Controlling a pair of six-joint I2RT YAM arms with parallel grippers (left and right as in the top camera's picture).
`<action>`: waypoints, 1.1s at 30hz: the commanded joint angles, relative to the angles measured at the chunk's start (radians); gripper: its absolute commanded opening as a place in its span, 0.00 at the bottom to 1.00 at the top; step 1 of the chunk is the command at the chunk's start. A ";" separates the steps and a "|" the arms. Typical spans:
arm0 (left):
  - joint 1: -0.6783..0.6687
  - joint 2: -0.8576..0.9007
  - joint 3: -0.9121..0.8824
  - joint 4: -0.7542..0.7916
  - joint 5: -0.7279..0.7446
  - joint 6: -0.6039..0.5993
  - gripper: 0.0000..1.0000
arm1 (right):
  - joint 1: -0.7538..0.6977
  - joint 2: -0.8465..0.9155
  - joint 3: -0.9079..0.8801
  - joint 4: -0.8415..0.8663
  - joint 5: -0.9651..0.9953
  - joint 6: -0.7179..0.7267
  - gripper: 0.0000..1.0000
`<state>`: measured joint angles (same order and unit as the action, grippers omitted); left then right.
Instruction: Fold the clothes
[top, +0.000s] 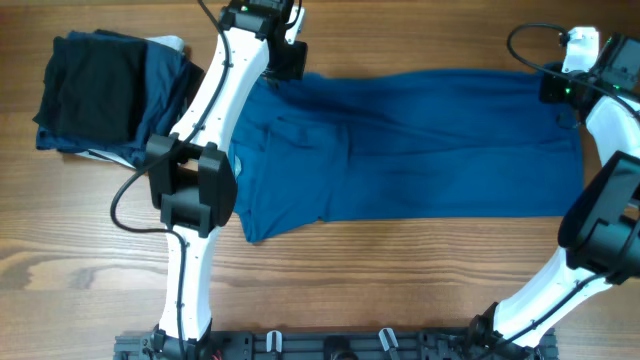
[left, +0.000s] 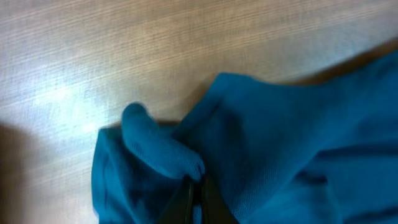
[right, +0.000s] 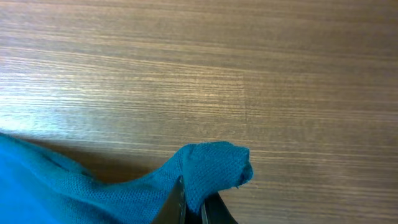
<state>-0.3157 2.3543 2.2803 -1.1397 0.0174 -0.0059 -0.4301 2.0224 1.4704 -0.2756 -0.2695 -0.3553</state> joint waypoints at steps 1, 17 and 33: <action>0.005 -0.142 -0.002 -0.071 0.016 -0.076 0.04 | -0.050 -0.033 -0.002 -0.024 -0.048 -0.042 0.04; 0.003 -0.166 -0.008 -0.482 0.080 -0.212 0.04 | -0.209 -0.035 -0.002 -0.378 -0.142 0.004 0.04; 0.006 -0.166 -0.460 -0.463 0.030 -0.268 0.04 | -0.209 -0.034 -0.002 -0.603 0.166 0.198 0.04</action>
<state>-0.3149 2.1937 1.8786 -1.6123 0.1005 -0.2543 -0.6319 2.0083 1.4685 -0.8742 -0.1509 -0.1715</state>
